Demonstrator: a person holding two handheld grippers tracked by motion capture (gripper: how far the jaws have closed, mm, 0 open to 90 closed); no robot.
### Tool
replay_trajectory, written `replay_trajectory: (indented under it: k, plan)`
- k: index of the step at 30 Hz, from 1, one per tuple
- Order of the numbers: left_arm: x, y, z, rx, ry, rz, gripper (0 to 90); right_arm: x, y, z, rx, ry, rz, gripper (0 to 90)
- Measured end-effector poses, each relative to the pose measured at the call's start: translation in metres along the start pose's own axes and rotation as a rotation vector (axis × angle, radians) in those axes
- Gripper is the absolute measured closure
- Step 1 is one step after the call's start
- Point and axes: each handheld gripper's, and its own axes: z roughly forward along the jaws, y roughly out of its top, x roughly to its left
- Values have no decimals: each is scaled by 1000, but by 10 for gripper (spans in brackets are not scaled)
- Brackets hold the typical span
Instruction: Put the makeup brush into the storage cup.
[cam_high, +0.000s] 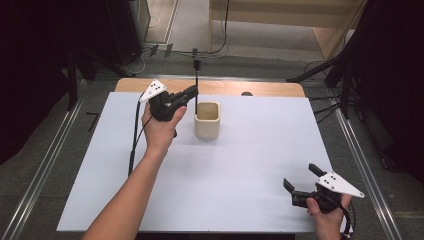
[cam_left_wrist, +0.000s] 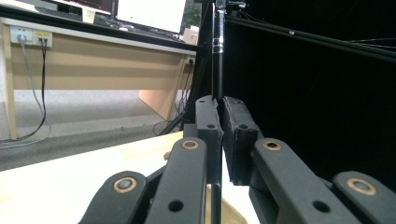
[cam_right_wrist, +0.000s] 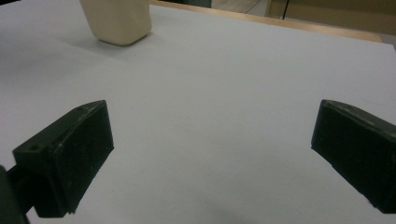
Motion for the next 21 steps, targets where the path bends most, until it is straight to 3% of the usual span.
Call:
replay_trajectory:
  k: [14,21]
  plan:
    - [2,-7,13,-15,3,-37,868,-1,0,0,0,2,-1,0]
    - [3,-13,20,-1,13,-36,868,0,0,0,-1,3,0,0]
